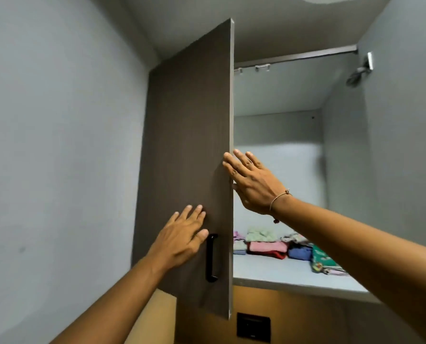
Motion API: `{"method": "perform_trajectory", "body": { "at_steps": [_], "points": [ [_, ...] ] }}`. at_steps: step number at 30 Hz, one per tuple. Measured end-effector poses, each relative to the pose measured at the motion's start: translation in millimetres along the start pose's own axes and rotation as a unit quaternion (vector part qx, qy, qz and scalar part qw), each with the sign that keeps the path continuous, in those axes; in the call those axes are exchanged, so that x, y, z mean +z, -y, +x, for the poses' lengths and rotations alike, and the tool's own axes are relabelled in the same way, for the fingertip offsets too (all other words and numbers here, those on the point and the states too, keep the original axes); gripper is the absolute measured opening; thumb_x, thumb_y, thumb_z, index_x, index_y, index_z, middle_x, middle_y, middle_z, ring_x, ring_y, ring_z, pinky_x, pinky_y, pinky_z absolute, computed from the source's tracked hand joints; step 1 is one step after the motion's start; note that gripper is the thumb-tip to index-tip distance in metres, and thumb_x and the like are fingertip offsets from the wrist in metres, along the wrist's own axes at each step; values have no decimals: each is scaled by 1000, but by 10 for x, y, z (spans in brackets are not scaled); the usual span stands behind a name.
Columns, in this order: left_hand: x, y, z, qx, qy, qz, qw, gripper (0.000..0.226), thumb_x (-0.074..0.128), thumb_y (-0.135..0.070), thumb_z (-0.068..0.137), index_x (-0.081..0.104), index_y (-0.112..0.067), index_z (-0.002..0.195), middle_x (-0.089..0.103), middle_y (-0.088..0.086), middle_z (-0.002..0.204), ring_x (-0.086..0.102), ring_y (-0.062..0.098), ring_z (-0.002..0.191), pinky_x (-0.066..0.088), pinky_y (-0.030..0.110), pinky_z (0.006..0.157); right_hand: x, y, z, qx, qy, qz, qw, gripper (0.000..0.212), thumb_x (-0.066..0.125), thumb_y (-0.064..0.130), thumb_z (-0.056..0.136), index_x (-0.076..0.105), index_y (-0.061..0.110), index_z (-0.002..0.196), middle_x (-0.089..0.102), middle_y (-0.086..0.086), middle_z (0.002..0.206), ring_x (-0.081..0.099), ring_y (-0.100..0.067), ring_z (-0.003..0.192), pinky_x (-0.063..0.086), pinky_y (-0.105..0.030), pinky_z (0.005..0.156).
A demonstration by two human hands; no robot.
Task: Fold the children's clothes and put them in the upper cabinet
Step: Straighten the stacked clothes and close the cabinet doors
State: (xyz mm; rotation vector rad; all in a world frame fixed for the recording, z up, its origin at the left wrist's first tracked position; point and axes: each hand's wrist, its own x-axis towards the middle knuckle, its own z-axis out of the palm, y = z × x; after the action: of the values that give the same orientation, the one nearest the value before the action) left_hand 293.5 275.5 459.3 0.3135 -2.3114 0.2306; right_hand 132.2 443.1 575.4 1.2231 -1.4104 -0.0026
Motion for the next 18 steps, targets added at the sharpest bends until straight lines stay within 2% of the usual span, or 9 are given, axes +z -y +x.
{"method": "perform_trajectory", "body": {
  "at_steps": [3,6,12,18],
  "points": [
    [358,36,312,-8,62,28,998,61,26,-45,101,10,-19,153,-4,-6,161,-5,14,148,-1,39,121,349,-161,-143,63,114,-25,991,64,25,39,99,1,15,153,-5,-7,162,-5,-30,149,-2,-47,121],
    [690,107,472,1,52,23,998,62,26,-45,101,-1,-21,152,-13,-6,159,-10,14,147,-2,41,121,619,-247,-99,88,166,-42,981,65,21,42,99,-7,17,152,-13,-5,161,-11,-29,148,-7,-48,120],
    [1106,389,519,30,22,47,998,63,24,-47,100,-9,-25,148,-17,-7,158,-17,13,146,-5,41,121,999,-270,-106,132,176,-18,975,66,22,43,100,-11,19,151,-15,-4,161,-13,-31,147,-7,-52,119],
    [1303,588,519,40,36,65,996,65,22,-48,99,-14,-26,148,-22,-6,157,-23,16,144,-10,39,118,1261,-120,-165,174,189,12,966,68,25,42,100,-14,19,150,-19,-3,160,-15,-32,147,-9,-52,118]
  ]
}}
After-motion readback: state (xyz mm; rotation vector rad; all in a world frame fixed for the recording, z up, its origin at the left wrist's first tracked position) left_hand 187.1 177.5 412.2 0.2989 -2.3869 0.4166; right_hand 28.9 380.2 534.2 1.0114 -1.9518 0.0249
